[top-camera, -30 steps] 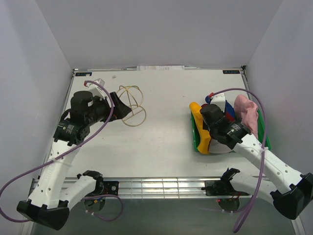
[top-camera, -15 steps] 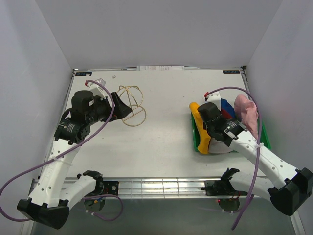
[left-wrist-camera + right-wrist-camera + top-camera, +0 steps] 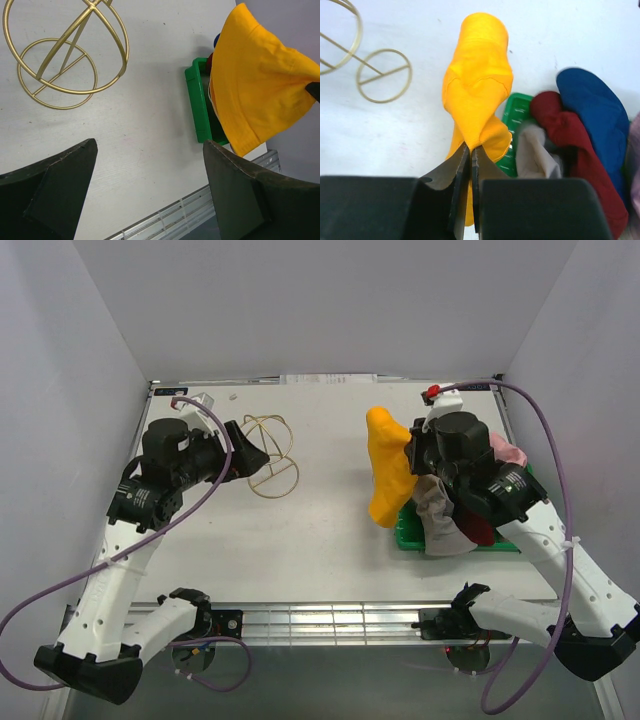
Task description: Stack the hats
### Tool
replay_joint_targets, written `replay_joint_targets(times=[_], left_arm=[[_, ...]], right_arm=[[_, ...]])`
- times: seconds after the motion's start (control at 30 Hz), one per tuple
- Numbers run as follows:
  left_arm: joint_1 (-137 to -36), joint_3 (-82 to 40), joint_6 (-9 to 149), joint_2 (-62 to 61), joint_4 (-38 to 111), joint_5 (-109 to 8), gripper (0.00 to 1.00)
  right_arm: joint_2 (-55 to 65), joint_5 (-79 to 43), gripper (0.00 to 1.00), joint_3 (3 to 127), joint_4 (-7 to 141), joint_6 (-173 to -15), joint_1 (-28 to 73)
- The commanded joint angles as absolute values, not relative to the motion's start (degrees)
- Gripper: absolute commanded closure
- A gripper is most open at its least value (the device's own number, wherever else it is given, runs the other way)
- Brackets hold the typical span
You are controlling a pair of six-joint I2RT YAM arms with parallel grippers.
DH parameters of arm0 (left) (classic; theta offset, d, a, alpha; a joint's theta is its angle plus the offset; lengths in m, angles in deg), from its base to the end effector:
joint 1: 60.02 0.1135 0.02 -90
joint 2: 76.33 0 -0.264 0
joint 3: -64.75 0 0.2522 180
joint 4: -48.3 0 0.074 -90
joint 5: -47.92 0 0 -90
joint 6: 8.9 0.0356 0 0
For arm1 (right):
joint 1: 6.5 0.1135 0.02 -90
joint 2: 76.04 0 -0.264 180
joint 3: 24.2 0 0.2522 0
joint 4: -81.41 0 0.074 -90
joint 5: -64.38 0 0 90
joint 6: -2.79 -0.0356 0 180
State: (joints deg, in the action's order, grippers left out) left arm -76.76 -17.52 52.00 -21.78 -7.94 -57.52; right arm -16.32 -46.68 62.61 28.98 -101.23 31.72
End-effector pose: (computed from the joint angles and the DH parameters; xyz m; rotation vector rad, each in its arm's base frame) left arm 0.1747 -0.0625 0.3942 -0.0587 2.1394 -0.7604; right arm 0.1716 0.1188 0.4104 -0.1868 1.9795 0.2207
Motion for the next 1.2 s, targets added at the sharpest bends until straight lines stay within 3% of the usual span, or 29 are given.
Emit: replay_joint_targets(times=[0.0,0.27,0.63,1.17], left_arm=[[-76.90,-20.28,52.28,-22.45,-8.09,-57.20,0.04],[-76.99,-24.06,50.87,-22.19,-5.98,-55.35,0.08],[-76.90,-35.66,48.06,-18.06,-4.05,-46.92,0.18],[-76.90,-41.03,45.95,-17.70,-1.32,-44.81,0.20]], right_arm=[[-16.46,-39.43,0.92,68.12,31.88,-99.34,31.56],[-10.22,-30.65,0.92,78.31,39.52,-101.27,31.56],[8.32,-13.95,0.92,92.12,55.59,-111.11,31.56],[31.08,-4.27,0.92,109.96,66.42,-122.63,34.02]])
